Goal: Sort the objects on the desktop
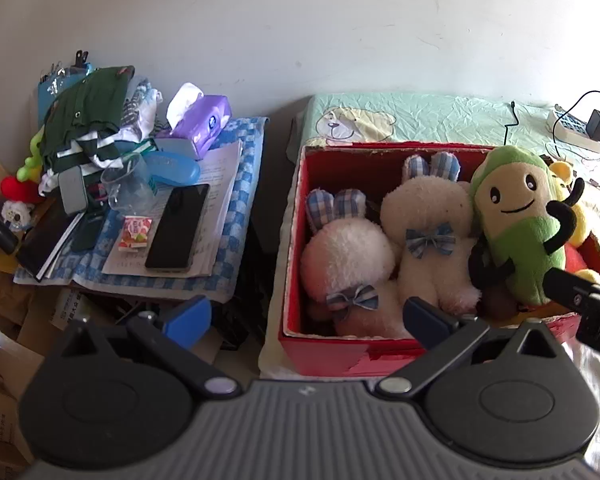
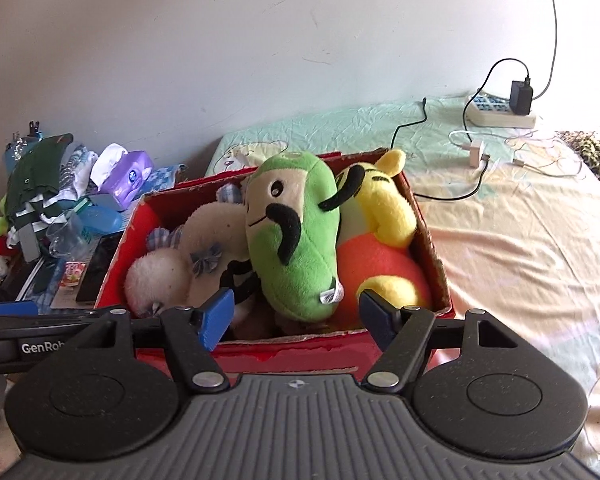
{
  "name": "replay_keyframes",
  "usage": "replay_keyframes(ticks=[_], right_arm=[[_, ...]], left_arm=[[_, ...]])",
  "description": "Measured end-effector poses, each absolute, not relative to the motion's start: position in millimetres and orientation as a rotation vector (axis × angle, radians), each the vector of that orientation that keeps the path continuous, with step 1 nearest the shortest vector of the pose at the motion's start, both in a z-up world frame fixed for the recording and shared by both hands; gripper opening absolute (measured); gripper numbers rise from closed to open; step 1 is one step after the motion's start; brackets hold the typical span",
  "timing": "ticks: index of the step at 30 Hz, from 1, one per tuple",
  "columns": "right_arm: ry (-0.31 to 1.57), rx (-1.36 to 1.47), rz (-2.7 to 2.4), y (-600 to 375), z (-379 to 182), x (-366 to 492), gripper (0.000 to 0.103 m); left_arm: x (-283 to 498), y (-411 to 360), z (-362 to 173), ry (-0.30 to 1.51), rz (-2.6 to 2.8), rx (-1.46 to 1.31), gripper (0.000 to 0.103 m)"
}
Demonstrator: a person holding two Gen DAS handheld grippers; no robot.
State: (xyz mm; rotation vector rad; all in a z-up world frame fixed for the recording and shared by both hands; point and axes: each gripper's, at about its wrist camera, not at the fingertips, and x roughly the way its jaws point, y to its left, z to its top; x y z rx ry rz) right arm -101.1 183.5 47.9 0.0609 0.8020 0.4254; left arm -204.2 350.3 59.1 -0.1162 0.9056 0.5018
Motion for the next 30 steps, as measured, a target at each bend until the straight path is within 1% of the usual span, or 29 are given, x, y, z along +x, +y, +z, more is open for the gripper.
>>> replay_keyframes(ticks=[9,13,19,23,25,30], right_arm=[[0.804,0.06,0.34,178.8,59.7,-97.0,0.078],[0.762,0.026,0.306,178.7,67.3,-102.1,0.085],[0.762,-0.028,0.305,179.0,69.3,-107.7,0.086],[0.786,-0.018,0.33,177.1,64.9,-103.5,0.085],[0.797,0.02,0.363,174.4,62.6,-100.6,0.081],[0.783,0.019,0.348,173.2,56.5,-96.6,0.076]], left_arm=[[-204.8,349.3,56.6,0.925,0.503,-0.136,0.103],[-207.9,347.5,52.2,0.937,0.497,-0.161,0.103],[-209.5,340.4,49.9,0.909,0.475,-0.189,0.102],[-202.9,339.6,51.7,0.882,0.459,-0.204,0.102],[-197.5,341.5,50.4,0.889,0.445,-0.231,0.102],[-183.5,338.5,42.9,0.922,0.42,-0.254,0.102]])
